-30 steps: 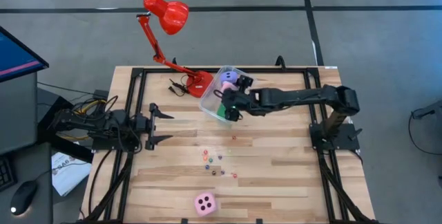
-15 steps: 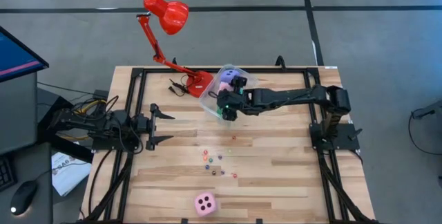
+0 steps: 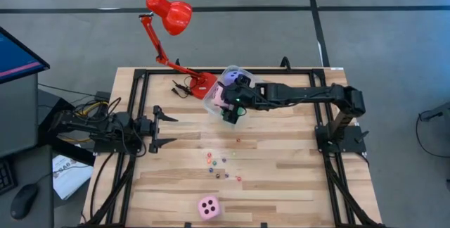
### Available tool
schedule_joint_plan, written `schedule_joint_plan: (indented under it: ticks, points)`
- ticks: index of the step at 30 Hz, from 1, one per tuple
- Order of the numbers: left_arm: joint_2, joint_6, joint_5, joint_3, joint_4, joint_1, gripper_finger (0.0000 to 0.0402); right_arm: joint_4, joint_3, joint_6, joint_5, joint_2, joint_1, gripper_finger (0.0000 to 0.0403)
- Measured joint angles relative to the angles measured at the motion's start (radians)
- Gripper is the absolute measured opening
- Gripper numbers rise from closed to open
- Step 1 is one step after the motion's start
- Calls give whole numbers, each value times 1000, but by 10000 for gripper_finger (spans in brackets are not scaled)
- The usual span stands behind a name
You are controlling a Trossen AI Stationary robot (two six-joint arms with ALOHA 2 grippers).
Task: Pick & Place Dice
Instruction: Put the right pink dice into the transparent bin
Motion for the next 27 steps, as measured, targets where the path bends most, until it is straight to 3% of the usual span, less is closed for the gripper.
schedule_joint_plan:
  ticks: [27]
  points:
    - [0,0,0,0,-1,0,333,13,0,-23,0,0,-24,383]
